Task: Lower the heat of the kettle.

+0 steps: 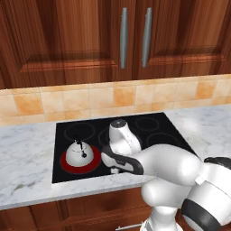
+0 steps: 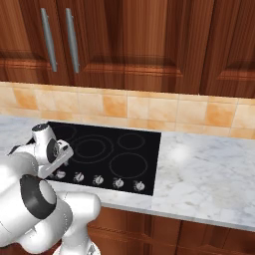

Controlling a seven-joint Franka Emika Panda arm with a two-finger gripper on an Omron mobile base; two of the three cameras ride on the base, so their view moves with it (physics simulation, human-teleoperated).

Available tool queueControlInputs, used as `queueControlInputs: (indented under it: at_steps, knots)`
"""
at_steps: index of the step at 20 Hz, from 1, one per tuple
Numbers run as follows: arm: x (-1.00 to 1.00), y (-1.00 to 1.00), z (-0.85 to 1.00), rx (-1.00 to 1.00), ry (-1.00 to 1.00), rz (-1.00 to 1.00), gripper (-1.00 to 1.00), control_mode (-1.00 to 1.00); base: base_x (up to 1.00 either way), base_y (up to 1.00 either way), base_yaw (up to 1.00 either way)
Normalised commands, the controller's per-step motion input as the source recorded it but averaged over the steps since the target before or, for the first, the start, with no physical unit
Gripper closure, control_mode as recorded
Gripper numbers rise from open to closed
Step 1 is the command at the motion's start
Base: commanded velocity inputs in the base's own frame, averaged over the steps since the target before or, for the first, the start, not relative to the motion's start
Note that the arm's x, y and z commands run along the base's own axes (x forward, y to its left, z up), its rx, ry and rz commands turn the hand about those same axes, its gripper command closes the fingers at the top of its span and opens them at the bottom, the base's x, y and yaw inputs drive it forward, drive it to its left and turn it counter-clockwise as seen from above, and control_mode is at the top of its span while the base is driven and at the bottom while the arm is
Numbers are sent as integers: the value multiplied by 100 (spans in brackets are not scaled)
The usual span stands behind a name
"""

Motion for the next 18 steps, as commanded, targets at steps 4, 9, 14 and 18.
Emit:
queueControlInputs:
  at_steps: [4, 9, 14, 18]
  knots:
    - [22, 0, -25, 0, 9, 0, -100, -100, 0, 0, 0]
    - [13, 0, -30, 0, 8, 0, -100, -100, 0, 0, 0]
    - [1, 0, -29, 0, 3, 2, -100, -100, 0, 0, 0]
    - [-1, 0, -25, 0, 0, 5, -100, -100, 0, 0, 0]
